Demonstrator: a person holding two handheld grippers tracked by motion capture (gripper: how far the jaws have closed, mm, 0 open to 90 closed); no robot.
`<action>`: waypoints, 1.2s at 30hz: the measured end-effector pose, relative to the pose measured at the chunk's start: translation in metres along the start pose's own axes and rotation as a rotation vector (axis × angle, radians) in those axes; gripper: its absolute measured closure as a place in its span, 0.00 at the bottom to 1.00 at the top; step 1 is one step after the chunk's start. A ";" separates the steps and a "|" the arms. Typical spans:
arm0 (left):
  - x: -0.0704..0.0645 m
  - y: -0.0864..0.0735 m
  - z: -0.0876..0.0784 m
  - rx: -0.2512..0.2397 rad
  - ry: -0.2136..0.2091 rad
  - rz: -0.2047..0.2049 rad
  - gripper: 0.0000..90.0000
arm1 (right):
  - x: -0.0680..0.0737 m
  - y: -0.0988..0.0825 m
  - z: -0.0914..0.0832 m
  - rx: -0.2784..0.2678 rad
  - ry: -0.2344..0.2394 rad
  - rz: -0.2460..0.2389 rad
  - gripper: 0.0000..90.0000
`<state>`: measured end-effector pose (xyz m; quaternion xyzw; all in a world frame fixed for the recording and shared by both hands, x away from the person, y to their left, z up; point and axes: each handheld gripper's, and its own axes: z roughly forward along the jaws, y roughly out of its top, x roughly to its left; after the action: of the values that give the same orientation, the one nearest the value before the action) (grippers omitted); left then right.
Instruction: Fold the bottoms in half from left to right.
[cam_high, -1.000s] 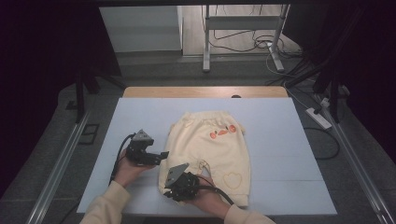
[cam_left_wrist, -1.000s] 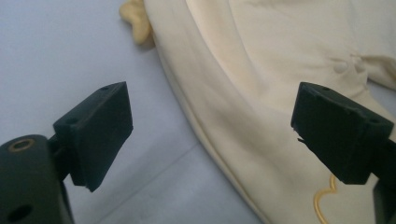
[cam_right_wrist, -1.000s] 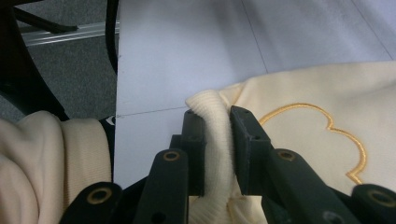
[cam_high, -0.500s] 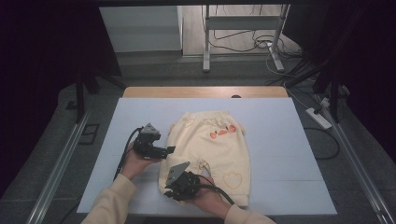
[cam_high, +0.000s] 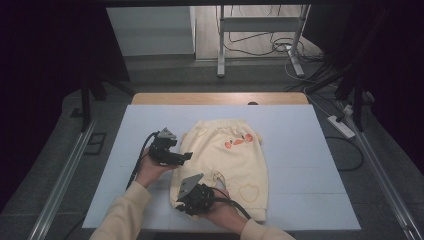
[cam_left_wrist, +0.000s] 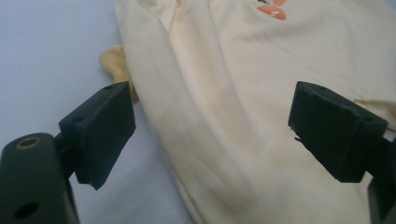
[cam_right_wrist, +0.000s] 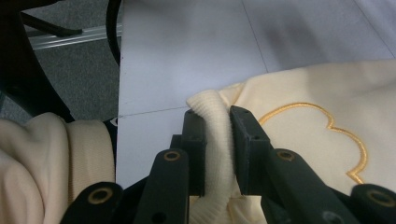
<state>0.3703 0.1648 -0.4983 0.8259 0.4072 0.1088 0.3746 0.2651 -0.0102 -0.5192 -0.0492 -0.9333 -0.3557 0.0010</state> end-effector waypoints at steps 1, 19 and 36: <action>0.000 0.001 0.001 0.000 0.000 -0.001 0.16 | 0.000 0.000 0.000 0.000 0.000 -0.002 0.84; 0.017 0.011 0.018 0.007 0.017 -0.041 0.17 | -0.001 -0.001 0.001 0.001 0.002 0.002 0.84; 0.031 0.015 0.036 0.033 0.027 -0.067 0.18 | -0.001 -0.002 0.002 -0.003 0.005 0.005 0.84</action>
<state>0.4163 0.1630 -0.5162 0.8162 0.4414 0.1006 0.3590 0.2655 -0.0106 -0.5217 -0.0507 -0.9327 -0.3570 0.0041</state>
